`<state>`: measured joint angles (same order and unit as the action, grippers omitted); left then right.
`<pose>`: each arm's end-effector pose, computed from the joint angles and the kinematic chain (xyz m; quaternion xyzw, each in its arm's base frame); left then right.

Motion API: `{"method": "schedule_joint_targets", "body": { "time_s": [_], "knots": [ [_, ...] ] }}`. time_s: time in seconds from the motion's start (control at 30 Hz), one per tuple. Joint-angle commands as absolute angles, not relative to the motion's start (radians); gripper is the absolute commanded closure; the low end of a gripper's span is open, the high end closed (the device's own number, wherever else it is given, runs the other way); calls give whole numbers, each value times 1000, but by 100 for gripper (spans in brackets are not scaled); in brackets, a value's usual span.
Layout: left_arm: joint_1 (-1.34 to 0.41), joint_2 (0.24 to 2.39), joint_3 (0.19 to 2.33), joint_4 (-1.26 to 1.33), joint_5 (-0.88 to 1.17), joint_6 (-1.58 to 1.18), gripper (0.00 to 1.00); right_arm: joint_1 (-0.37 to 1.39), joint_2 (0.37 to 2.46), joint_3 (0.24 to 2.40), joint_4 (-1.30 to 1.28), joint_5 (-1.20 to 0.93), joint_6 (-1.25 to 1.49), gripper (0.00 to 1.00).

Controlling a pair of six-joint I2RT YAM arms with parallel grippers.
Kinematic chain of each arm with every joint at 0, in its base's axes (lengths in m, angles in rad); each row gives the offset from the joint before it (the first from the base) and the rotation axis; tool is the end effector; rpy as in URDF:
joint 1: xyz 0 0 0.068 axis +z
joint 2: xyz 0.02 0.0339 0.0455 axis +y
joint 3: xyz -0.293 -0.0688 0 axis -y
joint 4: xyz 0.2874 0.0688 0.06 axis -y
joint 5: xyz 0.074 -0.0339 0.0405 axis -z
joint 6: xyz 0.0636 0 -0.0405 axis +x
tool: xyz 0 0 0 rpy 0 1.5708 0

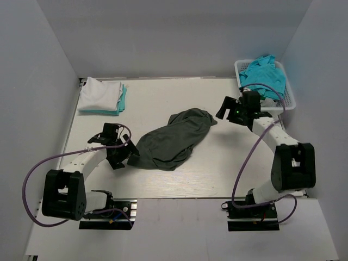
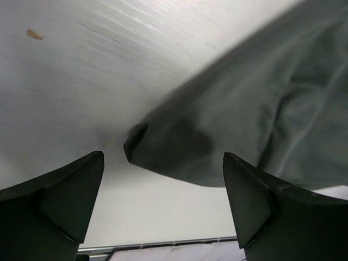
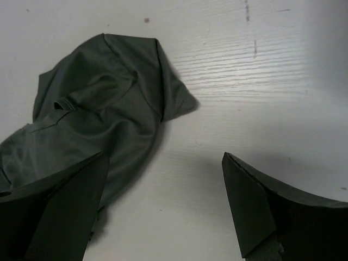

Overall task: Fold and stack the t-shirts
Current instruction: Flatten out the tshirt

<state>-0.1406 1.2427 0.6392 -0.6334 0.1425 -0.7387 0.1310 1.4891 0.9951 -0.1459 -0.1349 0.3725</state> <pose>0.2375 -0.0427 0.1478 -0.2785 0.9434 -0.1341 0.1201 0.3831 0.0591 0.2403 0.0774 0.8887 0.1699 0.4187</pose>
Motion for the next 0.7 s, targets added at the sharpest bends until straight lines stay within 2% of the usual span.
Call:
{"method": "schedule_joint_targets", "body": {
  "time_s": [0.0,0.1,0.2,0.27,0.33,0.37,0.4,0.47,0.5,0.57,0.6,0.63,0.67],
  "knots": [
    [-146,1288,630,-583,103,-746,0,196,1578,1100,-193,-115,322,10],
    [-166,1367,630,-583,54,-746,4,235,1673,1141,-199,-83,316,10],
    [-178,1448,630,-539,29,-746,7,261,1750,1181,-183,-55,324,16],
    [-190,1494,640,-518,38,-746,12,265,1820,1219,-192,-38,325,16],
    [-201,1535,650,-497,49,-746,18,278,1865,1270,-201,-35,333,20],
    [-212,1567,650,-485,60,-755,23,284,1894,1278,-204,-37,334,22],
    [-222,1580,663,-485,60,-755,34,285,1911,1288,-210,-43,344,23],
    [-236,1594,673,-474,84,-755,42,296,1922,1301,-200,-44,350,28],
    [-248,1594,664,-474,84,-755,55,299,1925,1293,-183,-43,359,38],
    [-259,1594,655,-445,107,-755,67,308,1927,1281,-170,-38,371,49],
    [-270,1594,655,-418,107,-755,89,311,1927,1275,-157,-40,376,56],
    [-270,1585,655,-417,107,-755,100,317,1927,1269,-153,-43,379,60],
    [-270,1585,655,-417,97,-768,100,319,1928,1266,-155,-43,385,67]
  ]
}}
